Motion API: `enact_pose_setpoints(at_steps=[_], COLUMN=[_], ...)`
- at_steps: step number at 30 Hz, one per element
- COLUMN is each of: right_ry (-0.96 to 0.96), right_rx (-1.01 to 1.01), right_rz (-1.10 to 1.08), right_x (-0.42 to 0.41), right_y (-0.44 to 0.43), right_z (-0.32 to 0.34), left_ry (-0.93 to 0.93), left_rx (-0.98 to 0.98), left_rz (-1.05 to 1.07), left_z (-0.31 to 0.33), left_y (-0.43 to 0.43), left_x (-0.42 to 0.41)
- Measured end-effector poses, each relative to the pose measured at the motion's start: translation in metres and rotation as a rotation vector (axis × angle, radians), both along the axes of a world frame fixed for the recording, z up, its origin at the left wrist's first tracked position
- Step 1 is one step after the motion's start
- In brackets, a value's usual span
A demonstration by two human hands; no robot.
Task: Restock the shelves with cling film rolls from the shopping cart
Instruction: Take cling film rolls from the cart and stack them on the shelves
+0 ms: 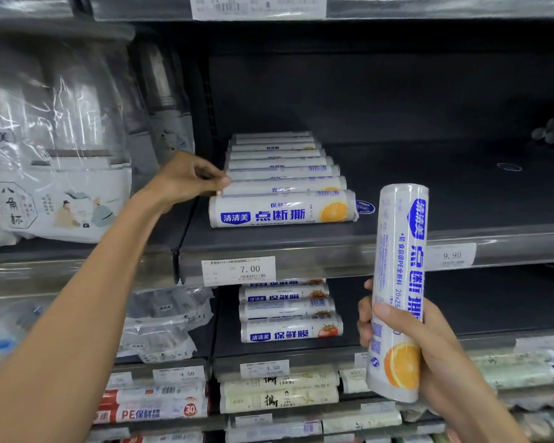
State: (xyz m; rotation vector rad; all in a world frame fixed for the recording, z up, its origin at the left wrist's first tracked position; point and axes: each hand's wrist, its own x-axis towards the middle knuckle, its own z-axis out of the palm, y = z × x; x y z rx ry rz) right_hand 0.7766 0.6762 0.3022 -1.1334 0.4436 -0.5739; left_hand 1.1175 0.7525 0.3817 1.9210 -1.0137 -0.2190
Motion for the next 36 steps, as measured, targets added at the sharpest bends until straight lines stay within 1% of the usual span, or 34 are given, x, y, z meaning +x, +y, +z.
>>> enact_pose_setpoints(at_steps=[4,6,8,13,16,20,24,28,32,34,36], right_ry=[0.001,0.000,0.002,0.016,0.011,-0.003,-0.012,0.003,0.002,-0.001,-0.002], right_rx=[0.004,0.019,0.036,0.041,0.043,0.049,0.041,0.034,0.049,0.042,0.029], right_rz=[0.002,0.002,-0.002,-0.013,-0.007,-0.006,-0.003,-0.006,0.007,0.001,-0.008], right_x=[-0.001,-0.002,-0.002,-0.002,-0.002,-0.002,-0.004,-0.005,-0.005,-0.006,-0.007], right_y=[-0.004,-0.005,-0.006,-0.008,-0.010,-0.012,-0.015,-0.016,-0.015,-0.016,-0.018], right_z=[-0.001,-0.002,-0.003,-0.004,-0.004,-0.004,-0.005,-0.007,-0.007,-0.006,-0.006], left_ry=[0.021,0.012,-0.002,0.025,0.049,-0.045,-0.052,-0.004,-0.089,-0.078,-0.007], left_rx=[-0.119,-0.163,-0.146,-0.102,-0.123,-0.047,-0.030,-0.011,0.038,0.000,-0.064], left_rz=[0.073,0.057,0.032,0.054,0.073,0.061,0.076,0.064,0.127,0.147,0.128], left_z=[-0.005,-0.008,-0.009,-0.005,-0.001,0.003,0.005,0.005,0.003,0.001,0.000], left_y=[-0.003,0.001,0.004,0.001,-0.002,-0.016,-0.025,-0.030,-0.042,-0.043,-0.039], left_x=[-0.004,-0.005,-0.004,-0.004,0.002,0.007,0.014,0.018,0.024,0.027,0.027])
